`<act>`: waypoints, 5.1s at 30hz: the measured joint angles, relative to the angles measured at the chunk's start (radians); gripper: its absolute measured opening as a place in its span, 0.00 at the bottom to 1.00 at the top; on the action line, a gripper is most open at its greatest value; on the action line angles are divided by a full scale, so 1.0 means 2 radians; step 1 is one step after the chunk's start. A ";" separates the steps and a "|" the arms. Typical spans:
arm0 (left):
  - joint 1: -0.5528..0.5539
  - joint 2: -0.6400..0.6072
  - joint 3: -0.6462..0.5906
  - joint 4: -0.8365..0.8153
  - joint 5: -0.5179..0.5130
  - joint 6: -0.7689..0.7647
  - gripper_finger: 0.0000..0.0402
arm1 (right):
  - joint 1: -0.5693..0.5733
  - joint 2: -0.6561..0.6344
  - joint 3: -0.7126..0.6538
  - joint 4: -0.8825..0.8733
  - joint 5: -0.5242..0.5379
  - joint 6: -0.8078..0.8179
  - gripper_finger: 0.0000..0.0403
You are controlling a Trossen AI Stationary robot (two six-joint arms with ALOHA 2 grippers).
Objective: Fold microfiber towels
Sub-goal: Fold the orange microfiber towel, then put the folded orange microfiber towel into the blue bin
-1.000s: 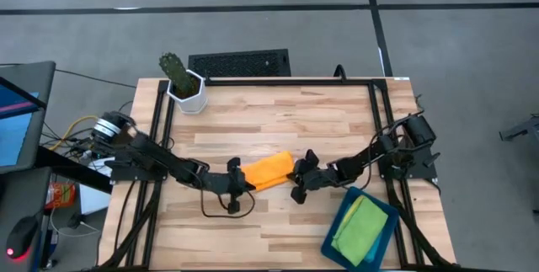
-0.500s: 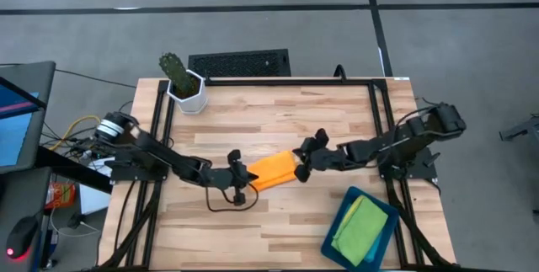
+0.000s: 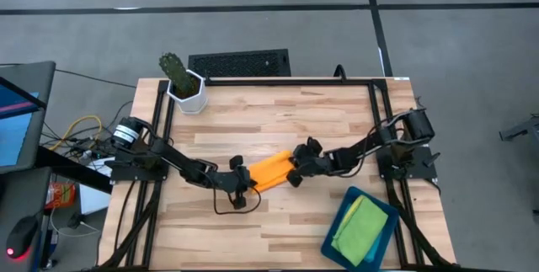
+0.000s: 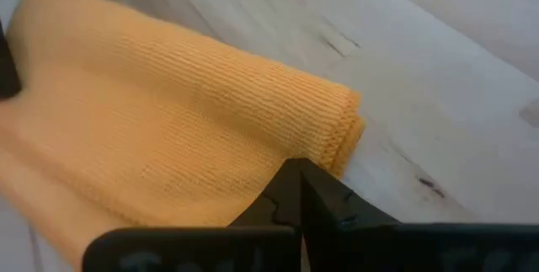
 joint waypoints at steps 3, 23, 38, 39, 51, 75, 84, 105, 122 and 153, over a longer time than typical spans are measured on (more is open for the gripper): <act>0.001 0.000 0.000 -0.001 -0.005 0.007 0.00 | -0.005 -0.029 -0.002 -0.019 -0.015 -0.011 0.06; 0.019 0.000 -0.001 0.017 -0.004 0.000 0.00 | -0.080 -0.150 0.071 -0.296 -0.182 0.120 0.61; 0.019 0.000 -0.001 0.018 -0.002 -0.010 0.00 | -0.090 -0.012 0.123 -0.255 -0.206 0.162 0.58; 0.019 0.000 -0.001 0.017 -0.002 -0.010 0.00 | -0.090 -0.006 0.126 -0.254 -0.206 0.161 0.58; 0.027 -0.051 -0.001 -0.016 -0.011 0.015 0.00 | -0.089 0.003 0.146 -0.305 -0.208 0.160 0.07; 0.035 -0.472 0.000 -0.338 -0.190 0.102 0.00 | 0.065 -0.269 0.141 -0.296 -0.232 0.282 0.05; 0.035 -0.458 -0.001 -0.372 -0.182 0.080 0.00 | 0.243 -0.322 0.141 -0.281 -0.245 0.477 0.05; 0.035 -0.458 -0.001 -0.371 -0.182 0.093 0.00 | 0.392 -0.382 0.142 -0.678 -0.217 0.615 0.05; 0.035 -0.458 -0.001 -0.370 -0.187 0.087 0.00 | 0.377 -0.358 0.054 -0.611 -0.220 0.513 0.06; 0.036 -0.457 -0.001 -0.371 -0.147 0.058 0.00 | 0.468 -0.140 0.110 -0.305 -0.022 0.529 0.05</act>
